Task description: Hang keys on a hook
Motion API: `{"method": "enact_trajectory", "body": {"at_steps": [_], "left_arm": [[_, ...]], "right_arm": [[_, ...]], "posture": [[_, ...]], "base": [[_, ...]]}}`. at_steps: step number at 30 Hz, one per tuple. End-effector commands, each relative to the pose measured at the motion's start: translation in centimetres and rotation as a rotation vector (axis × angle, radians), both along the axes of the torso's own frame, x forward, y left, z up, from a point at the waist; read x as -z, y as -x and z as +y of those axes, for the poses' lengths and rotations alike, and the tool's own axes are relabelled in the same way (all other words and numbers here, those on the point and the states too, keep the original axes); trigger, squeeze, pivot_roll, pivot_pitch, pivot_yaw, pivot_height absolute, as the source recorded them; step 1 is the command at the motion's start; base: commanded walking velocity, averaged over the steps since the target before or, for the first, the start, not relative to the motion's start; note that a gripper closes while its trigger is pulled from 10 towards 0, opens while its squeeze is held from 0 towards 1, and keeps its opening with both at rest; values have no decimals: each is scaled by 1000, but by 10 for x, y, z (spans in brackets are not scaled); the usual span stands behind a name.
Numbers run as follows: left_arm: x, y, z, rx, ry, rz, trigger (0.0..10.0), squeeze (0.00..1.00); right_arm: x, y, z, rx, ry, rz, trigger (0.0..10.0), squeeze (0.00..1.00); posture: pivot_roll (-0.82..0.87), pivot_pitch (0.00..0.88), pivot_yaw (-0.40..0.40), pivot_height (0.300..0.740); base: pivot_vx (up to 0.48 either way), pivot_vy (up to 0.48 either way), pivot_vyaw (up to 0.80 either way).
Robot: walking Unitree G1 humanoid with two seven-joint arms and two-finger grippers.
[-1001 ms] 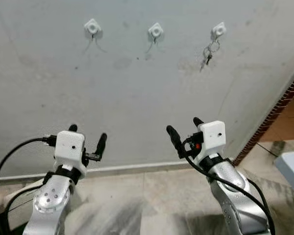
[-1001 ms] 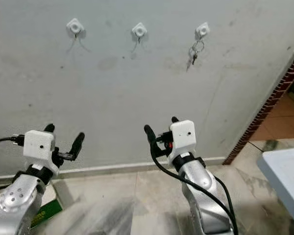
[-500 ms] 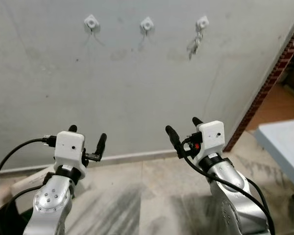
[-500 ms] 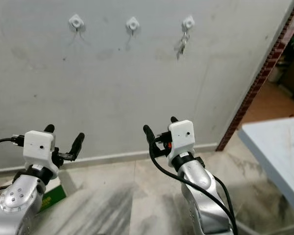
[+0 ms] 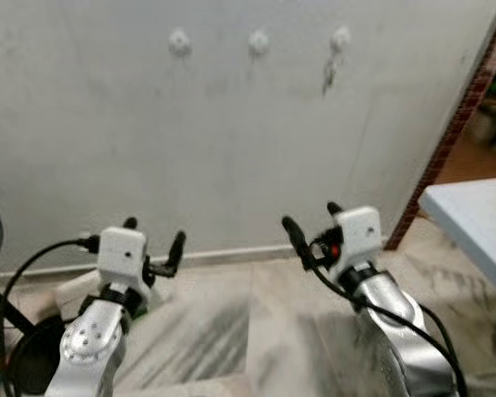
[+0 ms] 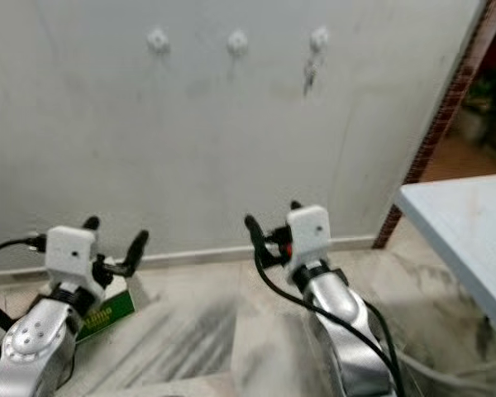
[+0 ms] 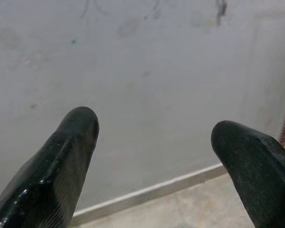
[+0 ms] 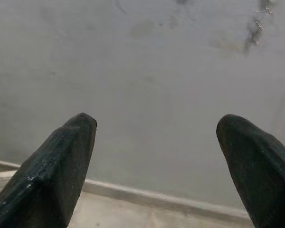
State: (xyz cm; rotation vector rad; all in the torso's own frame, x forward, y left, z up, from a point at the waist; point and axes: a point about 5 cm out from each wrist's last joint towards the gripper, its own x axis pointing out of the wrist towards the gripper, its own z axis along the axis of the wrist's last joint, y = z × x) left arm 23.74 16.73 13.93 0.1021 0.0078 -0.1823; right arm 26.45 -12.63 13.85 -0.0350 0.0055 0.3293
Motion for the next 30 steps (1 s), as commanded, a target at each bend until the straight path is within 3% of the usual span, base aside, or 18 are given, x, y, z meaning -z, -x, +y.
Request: {"method": "enact_trajectory", "body": {"at_steps": [1, 6, 30], "left_arm": [[-2, -1, 3, 6, 15, 0, 10000, 0], [-3, -1, 2, 19, 30, -7, 10000, 0], [-2, -2, 0, 51, 55, -4, 10000, 0]], "right_arm": [[-5, -2, 4, -18, -3, -19, 10000, 0], [-6, -3, 5, -19, -3, -21, 10000, 0], [-6, -5, 7, -33, 1, -25, 10000, 0]], "posture": [[84, 0, -3, 740], [83, 0, -5, 740], [83, 0, -8, 740]], "base": [[0, 0, 0], [0, -49, 0], [60, -418, 0]]}}
